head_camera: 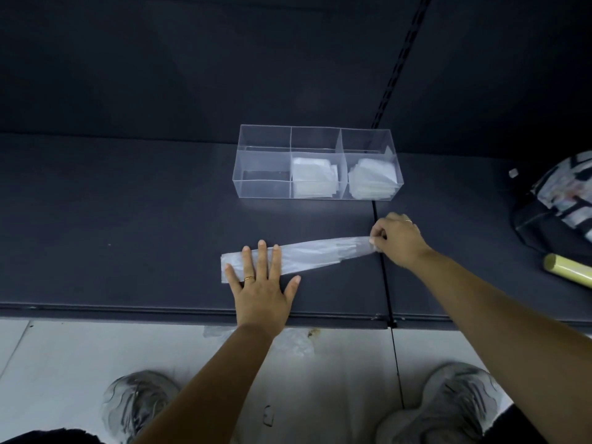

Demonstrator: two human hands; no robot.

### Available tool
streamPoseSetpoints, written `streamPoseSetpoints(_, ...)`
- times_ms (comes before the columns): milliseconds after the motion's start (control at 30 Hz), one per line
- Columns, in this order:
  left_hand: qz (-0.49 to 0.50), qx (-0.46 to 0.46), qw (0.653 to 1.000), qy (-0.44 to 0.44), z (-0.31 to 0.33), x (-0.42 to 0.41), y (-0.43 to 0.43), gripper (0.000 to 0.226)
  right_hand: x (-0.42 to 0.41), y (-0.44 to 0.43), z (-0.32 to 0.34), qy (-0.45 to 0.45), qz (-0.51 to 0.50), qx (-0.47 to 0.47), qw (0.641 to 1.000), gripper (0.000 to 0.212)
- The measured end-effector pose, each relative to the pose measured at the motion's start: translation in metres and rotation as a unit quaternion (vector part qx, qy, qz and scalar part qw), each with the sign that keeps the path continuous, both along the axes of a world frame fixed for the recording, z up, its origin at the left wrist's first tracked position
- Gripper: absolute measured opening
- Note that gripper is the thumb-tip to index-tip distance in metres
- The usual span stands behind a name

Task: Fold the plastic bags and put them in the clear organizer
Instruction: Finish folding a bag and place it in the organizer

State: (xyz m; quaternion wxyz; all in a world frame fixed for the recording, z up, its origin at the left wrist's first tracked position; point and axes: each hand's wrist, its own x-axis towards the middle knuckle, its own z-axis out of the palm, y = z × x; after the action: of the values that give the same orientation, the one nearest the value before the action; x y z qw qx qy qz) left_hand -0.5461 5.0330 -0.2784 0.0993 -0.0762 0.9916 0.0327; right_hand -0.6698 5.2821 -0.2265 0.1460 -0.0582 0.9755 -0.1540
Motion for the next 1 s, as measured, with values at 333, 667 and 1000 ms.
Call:
streamPoseSetpoints(333, -0.2, -0.03, 0.979, 0.036, 0.019, -0.013, -0.041, 0.084, 0.066, 0.023, 0.028, -0.286, -0.174, -0.307, 0.891, 0.012)
streamPoseSetpoints(667, -0.101, 0.388, 0.904, 0.152, 0.046, 0.036, 0.098, 0.059, 0.077, 0.01, 0.077, -0.451, -0.124, -0.39, 0.793, 0.003)
streamPoseSetpoints(1000, 0.209, 0.724, 0.651, -0.085, 0.078, -0.003, 0.048, 0.03, 0.07, -0.031, 0.046, -0.324, 0.056, -0.411, 0.85, 0.058)
